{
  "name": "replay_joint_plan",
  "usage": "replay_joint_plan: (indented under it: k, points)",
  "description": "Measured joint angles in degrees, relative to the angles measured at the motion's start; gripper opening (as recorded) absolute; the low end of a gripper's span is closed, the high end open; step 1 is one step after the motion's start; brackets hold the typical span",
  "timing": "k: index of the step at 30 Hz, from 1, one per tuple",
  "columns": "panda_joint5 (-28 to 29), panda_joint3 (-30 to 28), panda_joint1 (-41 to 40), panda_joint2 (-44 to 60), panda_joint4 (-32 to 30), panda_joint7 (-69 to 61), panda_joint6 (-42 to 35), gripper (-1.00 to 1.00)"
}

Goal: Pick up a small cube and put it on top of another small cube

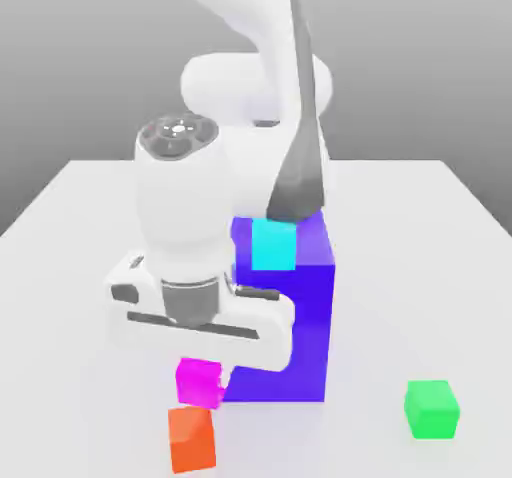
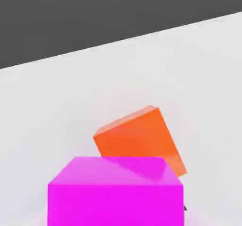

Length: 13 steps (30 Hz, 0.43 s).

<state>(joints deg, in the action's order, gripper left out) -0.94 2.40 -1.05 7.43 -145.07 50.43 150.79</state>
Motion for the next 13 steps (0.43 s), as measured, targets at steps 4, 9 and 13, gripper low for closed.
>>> replay_joint_plan:
  k: [4, 9, 13]
  points:
    - [1.4, 6.0, 7.1, -1.3, 0.0, 2.5, -0.7, -1.00]
    - [7.8, 9.1, 15.9, 6.3, 1.9, 8.9, 5.6, -1.00]
    - [8.7, 8.7, 16.5, 7.9, 2.1, 9.7, 7.1, 1.00]
